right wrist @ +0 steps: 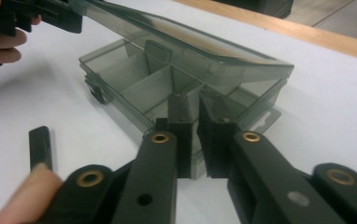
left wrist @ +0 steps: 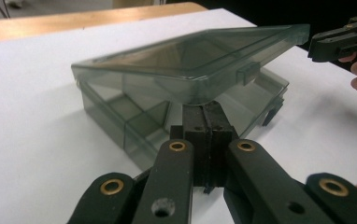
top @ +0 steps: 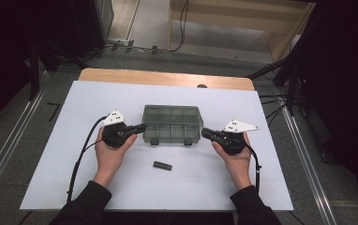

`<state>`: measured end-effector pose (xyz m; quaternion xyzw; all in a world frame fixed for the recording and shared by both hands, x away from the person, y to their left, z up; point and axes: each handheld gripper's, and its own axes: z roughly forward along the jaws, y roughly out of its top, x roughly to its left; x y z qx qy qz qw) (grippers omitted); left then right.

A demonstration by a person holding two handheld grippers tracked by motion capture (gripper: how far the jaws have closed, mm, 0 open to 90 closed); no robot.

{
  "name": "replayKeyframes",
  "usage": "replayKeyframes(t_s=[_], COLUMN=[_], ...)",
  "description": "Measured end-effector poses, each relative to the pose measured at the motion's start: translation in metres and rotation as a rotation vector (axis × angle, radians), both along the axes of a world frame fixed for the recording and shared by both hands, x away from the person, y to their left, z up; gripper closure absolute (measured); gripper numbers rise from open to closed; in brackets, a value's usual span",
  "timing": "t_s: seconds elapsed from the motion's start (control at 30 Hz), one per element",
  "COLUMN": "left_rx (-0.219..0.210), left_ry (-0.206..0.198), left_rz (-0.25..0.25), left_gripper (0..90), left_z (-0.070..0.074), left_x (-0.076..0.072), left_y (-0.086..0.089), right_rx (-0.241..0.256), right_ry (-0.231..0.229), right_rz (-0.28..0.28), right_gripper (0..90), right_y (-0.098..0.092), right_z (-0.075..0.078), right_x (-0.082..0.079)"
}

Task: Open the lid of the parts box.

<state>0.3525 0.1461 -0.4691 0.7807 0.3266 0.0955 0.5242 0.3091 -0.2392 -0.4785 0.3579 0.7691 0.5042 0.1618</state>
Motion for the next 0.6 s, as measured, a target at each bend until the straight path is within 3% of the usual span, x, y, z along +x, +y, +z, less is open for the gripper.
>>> replayKeyframes(t_s=[0.07,0.2,0.3,0.37,0.4,0.43,0.6], left_rx=[-0.011,-0.024,-0.028,-0.036,-0.042,-0.048,-0.073], left_ry=[-0.006,-0.025,-0.034,-0.040,-0.041,-0.043,-0.060], left_rz=[-0.001,-0.007,-0.006,0.000,0.001,0.005,0.015], left_gripper=[89.3,89.3,89.3,89.3,89.3,89.3,89.3], left_z=[0.003,0.010,0.013,0.016,0.018,0.019,0.023], left_x=[0.003,0.008,0.010,0.014,0.016,0.018,0.027], left_y=[-0.002,-0.008,-0.011,-0.012,-0.012,-0.012,-0.012], right_rx=[0.000,0.023,0.050,0.070,0.070,0.074,0.108], right_ry=[-0.014,-0.024,-0.027,-0.012,-0.012,-0.023,-0.012], right_rz=[0.003,-0.001,-0.015,-0.027,-0.027,-0.070,-0.111], right_gripper=[75.7,50.9,28.6,8.1,8.1,0.0,0.0], right_y=[-0.001,-0.005,-0.008,-0.010,-0.010,-0.009,-0.010], right_z=[0.004,0.014,0.020,0.022,0.022,0.023,0.021], right_x=[0.002,0.007,0.011,0.016,0.016,0.018,0.030])
